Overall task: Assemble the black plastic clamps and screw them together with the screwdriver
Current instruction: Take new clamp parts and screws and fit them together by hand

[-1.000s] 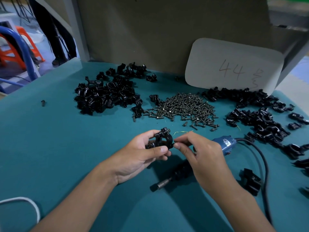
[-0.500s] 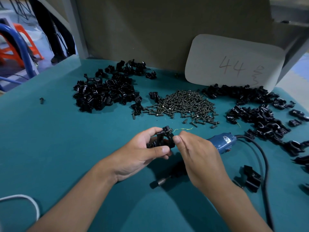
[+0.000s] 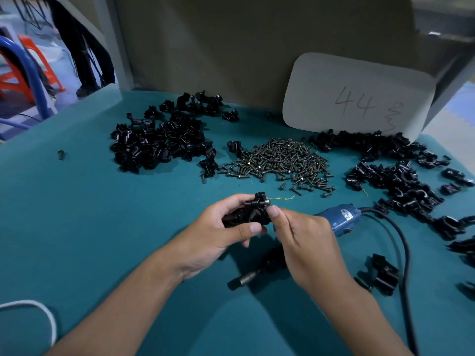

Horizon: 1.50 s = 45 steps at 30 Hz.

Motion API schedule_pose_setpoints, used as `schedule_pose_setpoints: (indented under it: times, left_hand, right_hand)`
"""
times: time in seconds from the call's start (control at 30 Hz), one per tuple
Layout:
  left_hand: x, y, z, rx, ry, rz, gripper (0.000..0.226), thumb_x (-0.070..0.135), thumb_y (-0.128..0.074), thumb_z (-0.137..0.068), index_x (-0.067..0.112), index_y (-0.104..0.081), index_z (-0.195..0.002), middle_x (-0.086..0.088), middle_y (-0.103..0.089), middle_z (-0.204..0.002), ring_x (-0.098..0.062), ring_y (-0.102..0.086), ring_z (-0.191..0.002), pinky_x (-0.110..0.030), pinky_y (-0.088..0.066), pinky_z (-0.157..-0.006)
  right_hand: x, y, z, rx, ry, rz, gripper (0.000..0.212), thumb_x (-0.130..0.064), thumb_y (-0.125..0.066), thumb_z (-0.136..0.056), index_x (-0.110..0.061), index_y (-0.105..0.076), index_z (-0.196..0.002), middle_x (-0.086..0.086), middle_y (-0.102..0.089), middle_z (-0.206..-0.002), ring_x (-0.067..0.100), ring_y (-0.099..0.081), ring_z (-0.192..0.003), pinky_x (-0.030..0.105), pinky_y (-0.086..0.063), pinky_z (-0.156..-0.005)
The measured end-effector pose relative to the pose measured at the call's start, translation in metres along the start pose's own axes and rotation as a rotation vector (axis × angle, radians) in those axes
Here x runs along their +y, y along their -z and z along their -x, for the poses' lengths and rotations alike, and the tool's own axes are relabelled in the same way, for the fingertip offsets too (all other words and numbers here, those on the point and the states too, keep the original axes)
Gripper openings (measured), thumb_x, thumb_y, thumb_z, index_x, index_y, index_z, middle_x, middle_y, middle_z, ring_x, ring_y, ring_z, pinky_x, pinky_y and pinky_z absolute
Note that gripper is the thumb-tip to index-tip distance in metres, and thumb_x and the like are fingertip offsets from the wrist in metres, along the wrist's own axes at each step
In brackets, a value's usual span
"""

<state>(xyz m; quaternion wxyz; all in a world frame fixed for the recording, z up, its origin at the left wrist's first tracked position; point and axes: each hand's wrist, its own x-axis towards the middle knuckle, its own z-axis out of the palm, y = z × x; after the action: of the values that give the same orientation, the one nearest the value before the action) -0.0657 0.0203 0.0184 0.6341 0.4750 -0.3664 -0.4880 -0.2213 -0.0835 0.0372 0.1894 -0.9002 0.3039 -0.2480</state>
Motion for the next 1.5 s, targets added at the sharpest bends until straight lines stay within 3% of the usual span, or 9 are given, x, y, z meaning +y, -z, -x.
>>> schedule_pose_setpoints:
  times: [0.23,0.6,0.8,0.93,1.03,1.1,1.2,1.3,1.5]
  left_hand:
    - [-0.002,-0.002,0.000,-0.011,-0.022,-0.057,0.040,0.020,-0.081,-0.082,0.018,-0.067,-0.119,-0.006,-0.068,-0.105,-0.031,-0.060,-0.095,-0.029,-0.051,-0.079]
    - [0.000,-0.007,0.001,0.037,-0.050,-0.002,0.050,0.011,-0.080,-0.077,0.011,-0.061,-0.124,0.005,-0.068,-0.099,-0.015,-0.061,-0.083,-0.026,-0.052,-0.079]
    - [0.002,-0.008,0.001,0.076,-0.073,-0.083,0.044,0.014,-0.079,-0.080,0.012,-0.061,-0.120,0.006,-0.069,-0.094,-0.016,-0.062,-0.079,-0.026,-0.053,-0.077]
    - [0.004,-0.007,0.000,0.134,-0.079,-0.071,0.045,0.012,-0.079,-0.080,0.013,-0.061,-0.121,0.006,-0.070,-0.096,-0.013,-0.065,-0.077,-0.023,-0.055,-0.076]
    - [0.004,-0.005,0.000,0.167,-0.071,-0.053,0.042,0.006,-0.077,-0.084,0.015,-0.061,-0.122,0.002,-0.071,-0.097,-0.015,-0.066,-0.075,-0.022,-0.054,-0.074]
    - [0.005,-0.005,0.001,0.168,-0.053,-0.018,0.043,0.004,-0.076,-0.084,0.016,-0.061,-0.122,0.002,-0.071,-0.093,-0.015,-0.065,-0.074,-0.020,-0.052,-0.071]
    - [0.005,-0.006,0.001,0.152,-0.046,-0.009,0.044,0.002,-0.076,-0.084,0.013,-0.060,-0.124,-0.001,-0.070,-0.093,-0.016,-0.065,-0.074,-0.020,-0.053,-0.071]
    - [0.006,-0.008,0.001,0.145,-0.053,-0.011,0.046,0.004,-0.078,-0.080,0.012,-0.061,-0.122,-0.001,-0.070,-0.095,-0.017,-0.065,-0.076,-0.024,-0.055,-0.077]
    - [0.004,-0.008,0.001,0.123,-0.051,-0.045,0.042,0.008,-0.080,-0.078,0.016,-0.065,-0.116,0.002,-0.071,-0.094,-0.017,-0.065,-0.080,-0.024,-0.055,-0.079]
  right_hand:
    - [-0.001,-0.003,-0.001,0.007,-0.027,-0.004,0.060,-0.069,-0.016,-0.095,-0.029,-0.036,-0.055,-0.005,-0.043,-0.049,0.022,-0.049,-0.056,0.043,-0.040,-0.055]
    - [0.001,-0.005,0.000,-0.017,0.001,-0.127,0.053,-0.065,-0.014,-0.098,-0.032,-0.039,-0.065,-0.006,-0.054,-0.068,0.016,-0.050,-0.063,0.036,-0.038,-0.057]
    - [0.004,-0.006,0.002,-0.012,0.025,-0.056,0.054,-0.064,-0.017,-0.100,-0.026,-0.041,-0.068,-0.007,-0.046,-0.058,0.015,-0.048,-0.060,0.037,-0.037,-0.055]
    - [0.009,-0.005,0.000,-0.033,0.026,-0.109,0.034,-0.065,-0.031,-0.101,-0.037,-0.047,-0.092,-0.020,-0.055,-0.082,0.002,-0.053,-0.083,0.018,-0.038,-0.069]
    - [0.011,-0.003,-0.002,-0.012,0.132,-0.118,0.013,-0.042,-0.053,-0.101,-0.037,-0.055,-0.113,-0.026,-0.056,-0.100,-0.004,-0.054,-0.097,0.005,-0.036,-0.082]
    - [0.014,-0.003,-0.004,0.060,0.206,-0.093,0.011,-0.027,-0.059,-0.100,-0.026,-0.062,-0.110,-0.022,-0.057,-0.099,-0.005,-0.055,-0.096,0.002,-0.035,-0.083]
    - [0.013,-0.004,-0.005,0.090,0.199,-0.080,0.017,-0.035,-0.051,-0.100,-0.022,-0.062,-0.103,-0.019,-0.055,-0.093,0.000,-0.054,-0.090,0.005,-0.035,-0.080]
    - [0.010,-0.006,-0.004,0.075,0.185,-0.072,0.025,-0.043,-0.040,-0.103,-0.023,-0.053,-0.094,-0.015,-0.047,-0.088,0.009,-0.047,-0.081,0.022,-0.038,-0.072]
    - [0.006,-0.007,-0.002,0.044,0.203,0.010,0.028,-0.038,-0.028,-0.110,-0.027,-0.032,-0.085,-0.010,-0.035,-0.080,0.017,-0.039,-0.072,0.035,-0.035,-0.064]
